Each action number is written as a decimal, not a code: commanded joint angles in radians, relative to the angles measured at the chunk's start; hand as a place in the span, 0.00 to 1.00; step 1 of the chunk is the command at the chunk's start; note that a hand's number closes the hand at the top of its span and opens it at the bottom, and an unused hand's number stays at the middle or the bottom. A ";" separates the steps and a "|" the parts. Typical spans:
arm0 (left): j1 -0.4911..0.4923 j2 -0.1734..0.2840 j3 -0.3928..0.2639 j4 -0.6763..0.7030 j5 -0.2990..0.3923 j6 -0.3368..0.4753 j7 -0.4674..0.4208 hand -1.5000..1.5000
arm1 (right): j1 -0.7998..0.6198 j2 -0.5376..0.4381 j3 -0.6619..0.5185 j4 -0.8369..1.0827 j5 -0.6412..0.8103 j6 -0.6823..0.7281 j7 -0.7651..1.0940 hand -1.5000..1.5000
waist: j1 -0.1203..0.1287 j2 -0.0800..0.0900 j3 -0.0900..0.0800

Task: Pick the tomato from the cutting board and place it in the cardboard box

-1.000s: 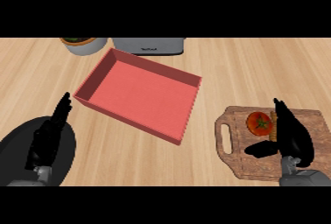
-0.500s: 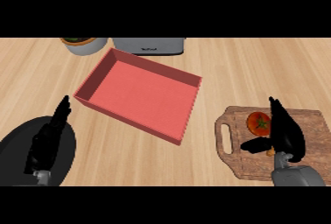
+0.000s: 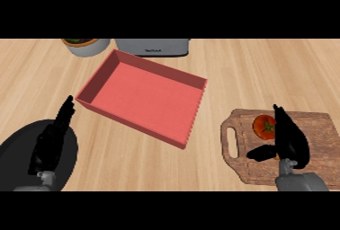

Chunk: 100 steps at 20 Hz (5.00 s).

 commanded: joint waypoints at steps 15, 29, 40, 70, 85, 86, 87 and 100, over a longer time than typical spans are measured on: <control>-0.014 -0.018 0.007 -0.025 -0.024 -0.063 0.006 0.50 | -0.214 -0.109 0.091 0.196 0.136 0.012 -0.299 1.00 | 0.046 0.014 0.002; -0.002 -0.029 0.036 -0.006 -0.016 -0.055 -0.014 0.50 | -0.669 -0.206 0.059 0.658 0.046 0.035 -0.952 1.00 | 0.026 0.007 0.001; -0.004 -0.028 0.042 -0.021 -0.027 -0.050 0.008 0.50 | -0.781 -0.118 -0.094 0.505 -0.322 0.332 -1.147 1.00 | 0.004 -0.003 0.001; -0.021 -0.092 -0.016 -0.006 -0.077 -0.069 -0.004 0.50 | -1.179 0.188 0.315 0.953 -0.484 0.037 -0.709 1.00 | 0.083 0.015 -0.001; -0.067 -0.056 0.015 0.021 -0.060 -0.107 -0.020 0.50 | -1.130 0.188 0.221 1.010 -0.858 -0.202 -0.825 0.00 | 0.110 0.026 0.001; -0.099 -0.034 0.053 0.057 -0.048 -0.107 -0.028 0.50 | -1.141 0.188 0.194 1.034 -0.867 -0.203 -0.861 0.00 | 0.091 0.029 0.000; -0.073 -0.060 0.023 0.031 -0.057 -0.101 -0.025 0.50 | -1.152 0.188 0.148 1.047 -0.910 -0.188 -0.861 0.00 | 0.095 0.029 0.001; -0.050 -0.062 0.028 -0.008 -0.078 -0.076 -0.007 0.50 | -1.214 -0.049 -0.138 1.226 -1.067 -0.074 -0.977 0.00 | 0.063 0.027 0.002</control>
